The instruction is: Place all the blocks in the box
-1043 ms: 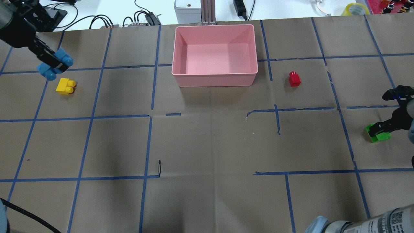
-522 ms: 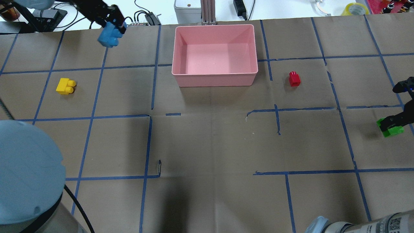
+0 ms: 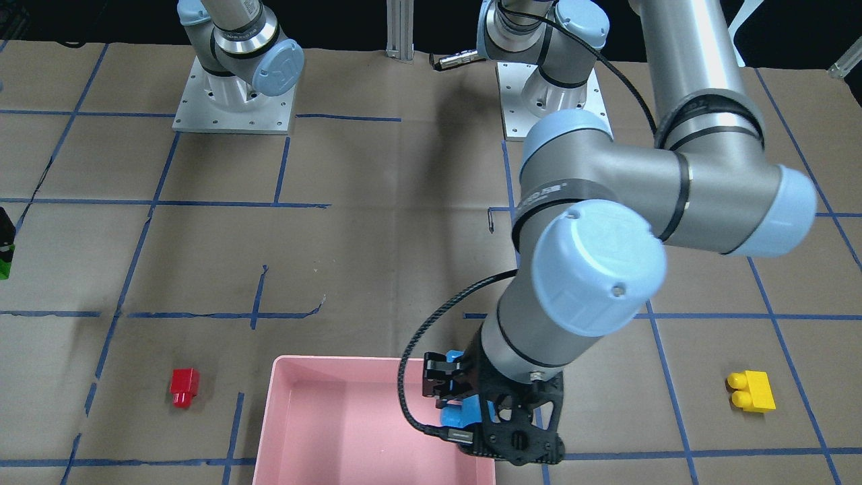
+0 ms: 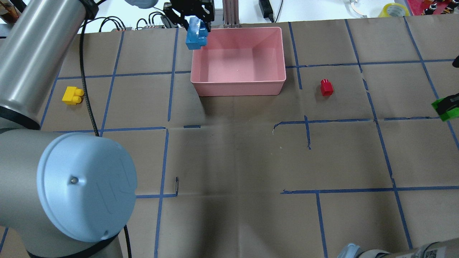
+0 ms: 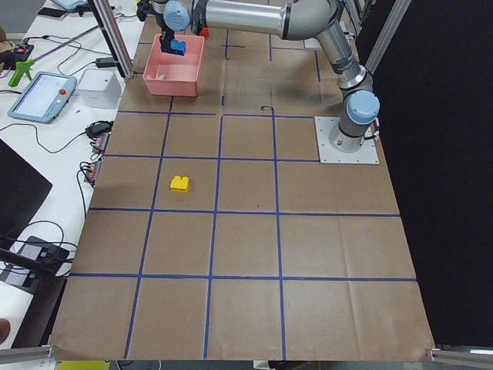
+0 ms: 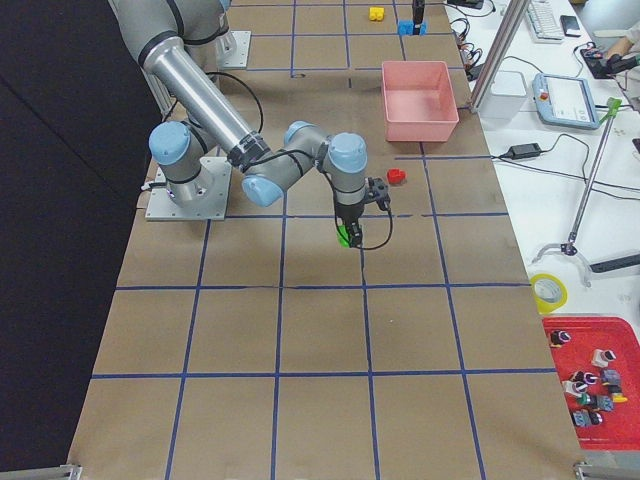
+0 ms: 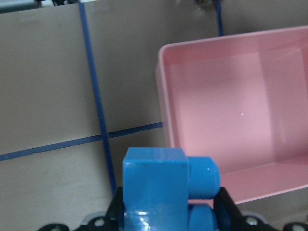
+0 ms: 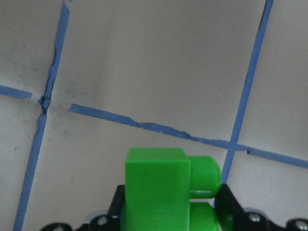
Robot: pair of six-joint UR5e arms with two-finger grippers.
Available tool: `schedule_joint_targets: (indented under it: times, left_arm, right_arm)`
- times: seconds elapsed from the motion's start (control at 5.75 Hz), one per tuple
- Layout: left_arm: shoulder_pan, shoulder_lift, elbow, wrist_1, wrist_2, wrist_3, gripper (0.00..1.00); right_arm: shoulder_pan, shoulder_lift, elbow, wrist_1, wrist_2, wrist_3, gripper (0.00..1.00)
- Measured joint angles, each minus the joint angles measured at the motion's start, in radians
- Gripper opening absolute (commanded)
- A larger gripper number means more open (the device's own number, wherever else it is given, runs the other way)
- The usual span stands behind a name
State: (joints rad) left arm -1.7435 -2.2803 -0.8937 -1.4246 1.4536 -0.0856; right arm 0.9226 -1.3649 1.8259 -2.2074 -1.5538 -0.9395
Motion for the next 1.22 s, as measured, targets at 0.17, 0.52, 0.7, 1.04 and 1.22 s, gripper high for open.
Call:
schedule_joint_targets:
  times: [0.17, 0.52, 0.7, 1.04, 1.22]
  left_arm:
    - [-0.020, -0.055, -0.002, 0.056, 0.032, -0.023, 0.16]
    - [-0.026, -0.122, -0.007, 0.117, 0.064, -0.022, 0.99]
    - [-0.027, -0.128, -0.004, 0.142, 0.074, -0.021, 0.99]
    - [-0.020, -0.088, 0.004, 0.153, 0.089, -0.021, 0.99]
    - [0.011, -0.017, -0.002, 0.102, 0.089, -0.017, 0.99]
  right_arm:
    - [0.056, 0.003, -0.063, 0.005, 0.036, 0.001, 0.04]
    - [0.120, 0.006, -0.129, -0.002, 0.156, 0.006, 0.04]
    - [0.155, 0.017, -0.173, -0.004, 0.189, 0.007, 0.04]
    - [0.289, 0.071, -0.285, -0.006, 0.205, 0.015, 0.04]
    - [0.374, 0.089, -0.331, -0.012, 0.206, 0.053, 0.05]
